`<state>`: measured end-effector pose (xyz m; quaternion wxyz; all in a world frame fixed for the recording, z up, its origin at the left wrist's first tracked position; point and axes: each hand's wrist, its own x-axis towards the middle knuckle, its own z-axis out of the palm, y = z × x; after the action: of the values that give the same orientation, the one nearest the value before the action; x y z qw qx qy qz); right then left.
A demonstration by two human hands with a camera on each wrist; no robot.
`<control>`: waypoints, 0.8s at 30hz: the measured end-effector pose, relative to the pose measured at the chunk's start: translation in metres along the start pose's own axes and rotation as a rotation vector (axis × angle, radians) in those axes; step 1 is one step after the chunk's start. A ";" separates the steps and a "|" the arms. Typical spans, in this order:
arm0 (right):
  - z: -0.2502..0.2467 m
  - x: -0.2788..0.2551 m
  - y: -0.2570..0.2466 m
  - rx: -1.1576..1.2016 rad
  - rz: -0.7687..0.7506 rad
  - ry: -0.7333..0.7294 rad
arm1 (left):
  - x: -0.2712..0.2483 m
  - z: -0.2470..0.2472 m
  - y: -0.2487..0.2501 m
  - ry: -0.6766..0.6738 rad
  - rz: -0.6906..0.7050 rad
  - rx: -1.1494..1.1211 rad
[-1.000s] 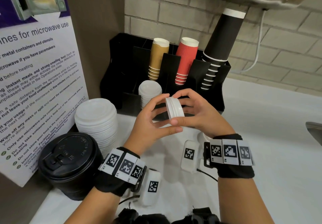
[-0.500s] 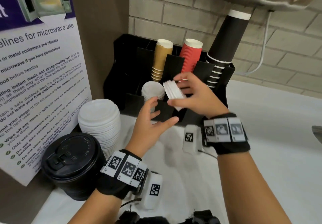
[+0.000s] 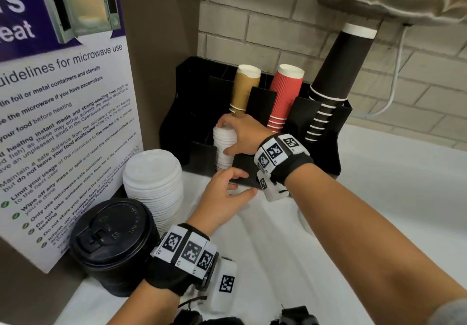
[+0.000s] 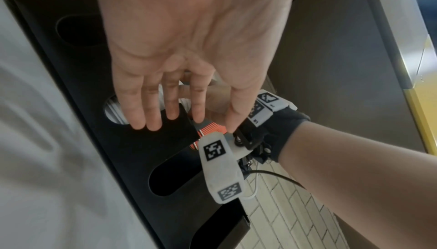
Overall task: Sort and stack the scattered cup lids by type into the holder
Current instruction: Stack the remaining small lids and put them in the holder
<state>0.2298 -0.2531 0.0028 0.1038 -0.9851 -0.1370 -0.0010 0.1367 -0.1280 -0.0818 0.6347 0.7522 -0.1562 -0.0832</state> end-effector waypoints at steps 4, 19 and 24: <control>0.004 -0.003 -0.005 -0.196 0.039 0.056 | 0.000 0.001 0.001 -0.008 -0.007 -0.005; -0.003 -0.006 -0.007 -0.135 0.068 0.100 | -0.001 -0.004 0.002 0.002 0.019 -0.026; -0.027 -0.045 0.014 0.286 0.155 0.360 | -0.003 -0.006 0.003 0.015 0.039 -0.025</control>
<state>0.1915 -0.2839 0.0254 0.2650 -0.9519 -0.0389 -0.1490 0.1351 -0.1219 -0.0781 0.6469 0.7415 -0.1651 -0.0673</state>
